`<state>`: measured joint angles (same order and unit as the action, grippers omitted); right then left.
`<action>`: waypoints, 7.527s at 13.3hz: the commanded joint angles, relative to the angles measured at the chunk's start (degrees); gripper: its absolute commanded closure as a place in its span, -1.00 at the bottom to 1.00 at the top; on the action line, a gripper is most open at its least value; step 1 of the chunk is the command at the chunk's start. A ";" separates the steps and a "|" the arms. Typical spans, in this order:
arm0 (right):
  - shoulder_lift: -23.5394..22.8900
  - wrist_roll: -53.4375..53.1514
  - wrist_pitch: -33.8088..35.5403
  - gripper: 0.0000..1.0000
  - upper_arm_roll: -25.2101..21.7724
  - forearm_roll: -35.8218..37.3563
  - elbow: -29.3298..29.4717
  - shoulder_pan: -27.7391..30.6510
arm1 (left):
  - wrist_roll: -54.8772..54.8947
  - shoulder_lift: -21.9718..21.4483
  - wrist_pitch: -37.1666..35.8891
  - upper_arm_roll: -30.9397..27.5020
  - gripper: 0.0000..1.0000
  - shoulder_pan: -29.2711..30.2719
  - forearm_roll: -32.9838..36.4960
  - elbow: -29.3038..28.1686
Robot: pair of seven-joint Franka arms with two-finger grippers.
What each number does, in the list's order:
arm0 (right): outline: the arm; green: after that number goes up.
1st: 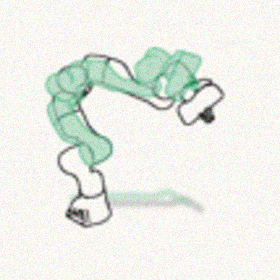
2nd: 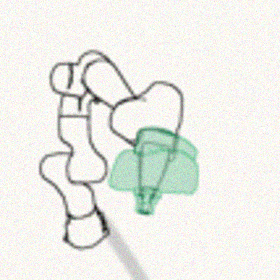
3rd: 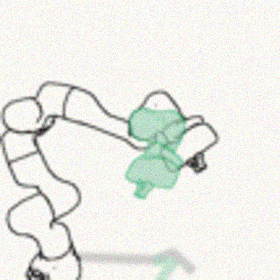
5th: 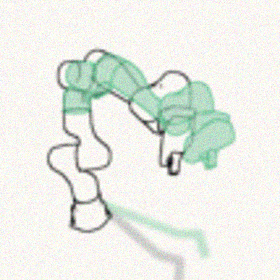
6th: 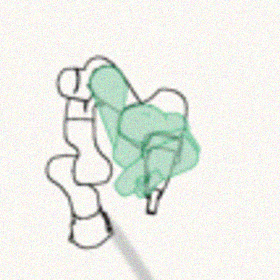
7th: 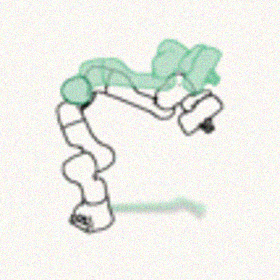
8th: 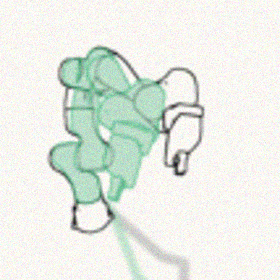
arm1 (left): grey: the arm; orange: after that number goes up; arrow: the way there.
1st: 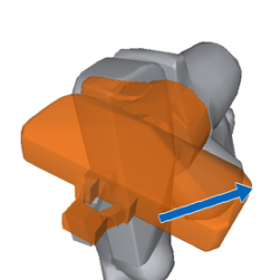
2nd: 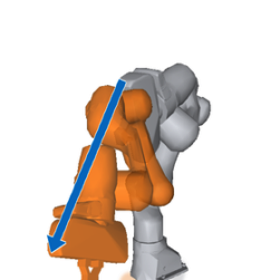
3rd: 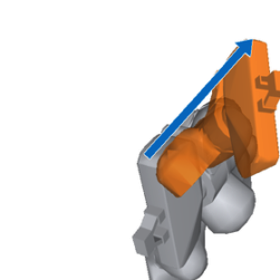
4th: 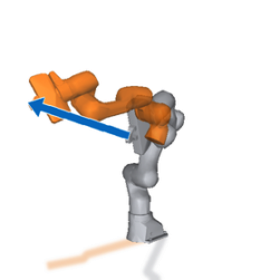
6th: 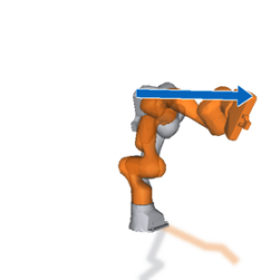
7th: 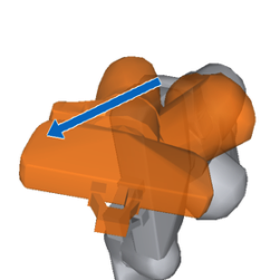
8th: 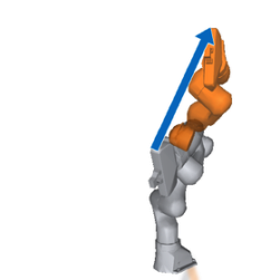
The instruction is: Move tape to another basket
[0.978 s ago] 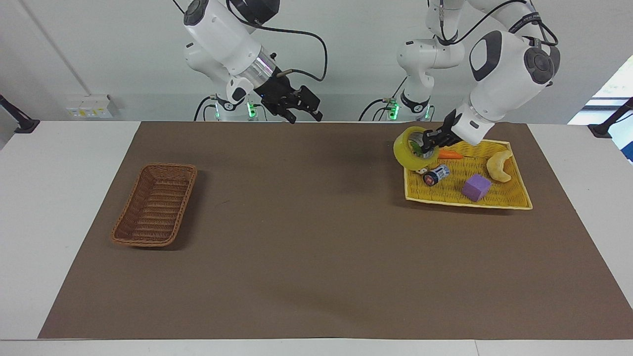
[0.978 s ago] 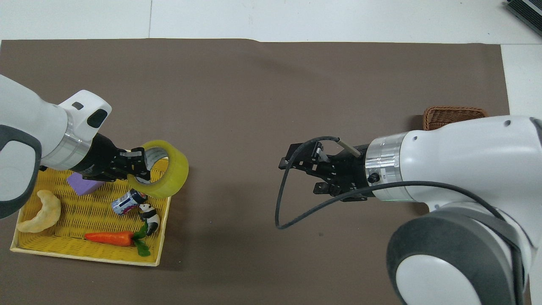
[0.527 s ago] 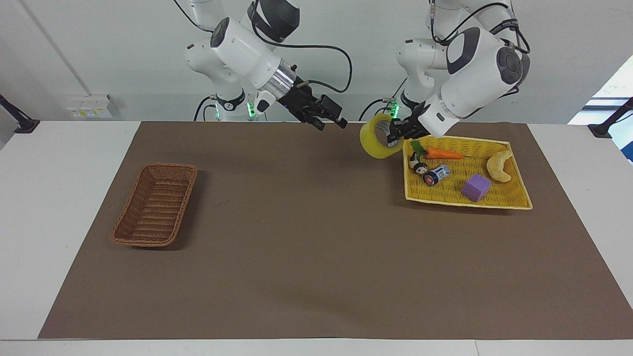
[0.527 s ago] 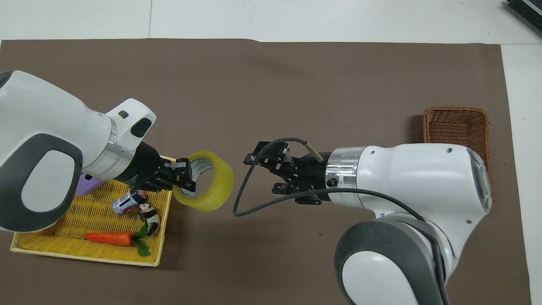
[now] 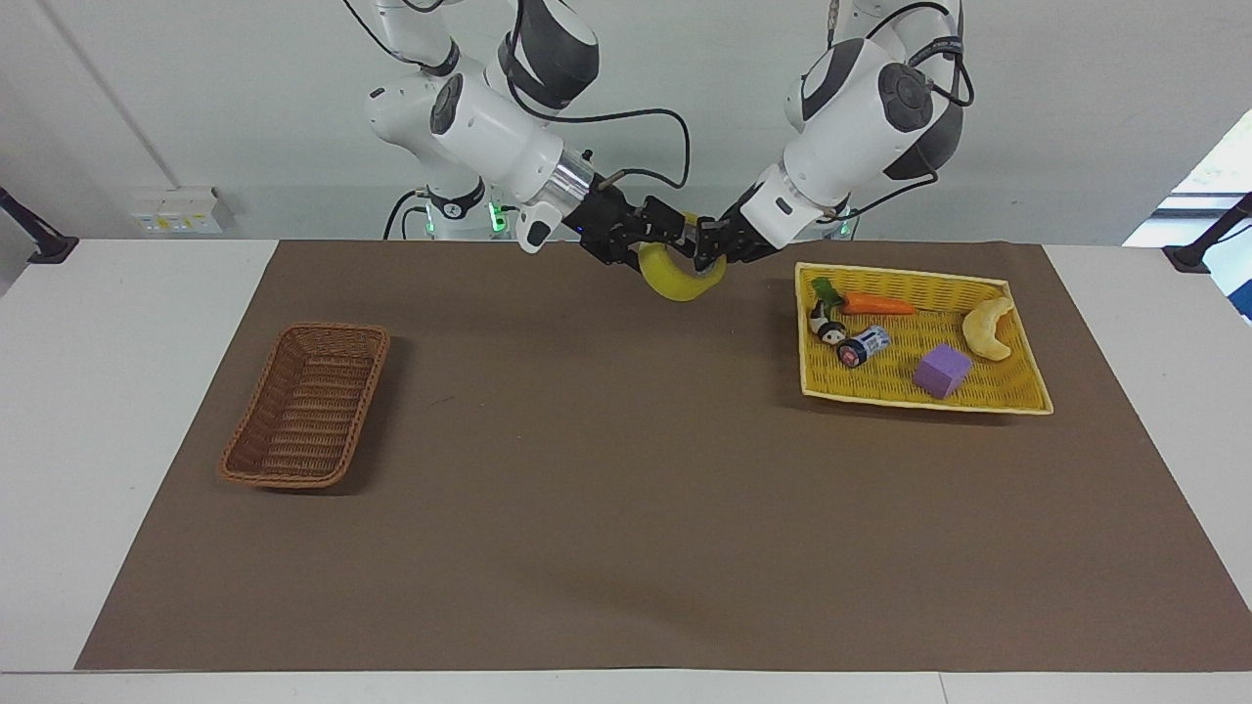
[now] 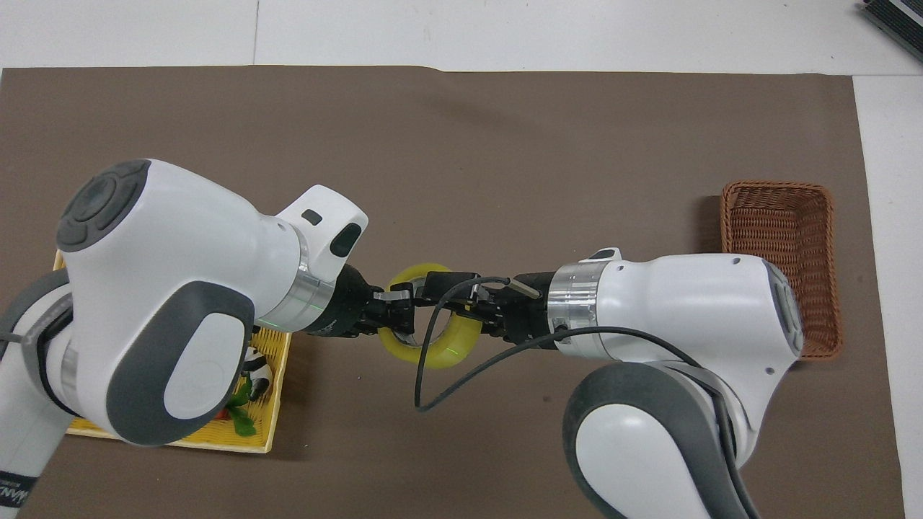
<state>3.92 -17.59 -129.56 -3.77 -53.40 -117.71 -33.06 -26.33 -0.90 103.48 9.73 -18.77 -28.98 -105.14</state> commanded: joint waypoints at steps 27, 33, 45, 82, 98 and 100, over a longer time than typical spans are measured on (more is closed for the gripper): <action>4.86 25.32 36.22 1.00 -0.89 16.04 6.09 36.64 | 13.83 -6.14 -10.92 -3.05 -1.00 19.28 19.99 2.12; -5.23 47.02 28.34 1.00 -1.06 15.07 6.18 49.23 | 26.24 -1.49 -19.79 -3.05 -1.00 24.92 29.76 13.19; -17.99 65.49 16.62 1.00 -1.24 19.47 6.53 53.54 | 29.50 0.46 -19.81 -2.96 -1.00 24.92 29.60 15.93; -2.44 12.14 35.41 -1.00 -0.19 55.33 25.06 27.35 | 29.06 0.37 -20.34 -2.96 -1.00 25.10 29.69 15.93; 3.37 18.29 47.20 -1.00 -1.06 53.84 28.14 28.23 | 28.97 0.37 -19.90 -2.97 -1.00 25.01 29.60 15.84; 3.81 18.30 47.47 -1.00 -0.63 54.36 28.59 27.97 | 28.97 0.37 -19.90 -2.96 -1.00 25.01 29.60 15.84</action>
<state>5.60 -0.54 -81.36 -4.79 1.49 -87.50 -5.62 2.34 -0.86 84.75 6.29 5.65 -0.06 -90.66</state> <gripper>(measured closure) 0.000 0.000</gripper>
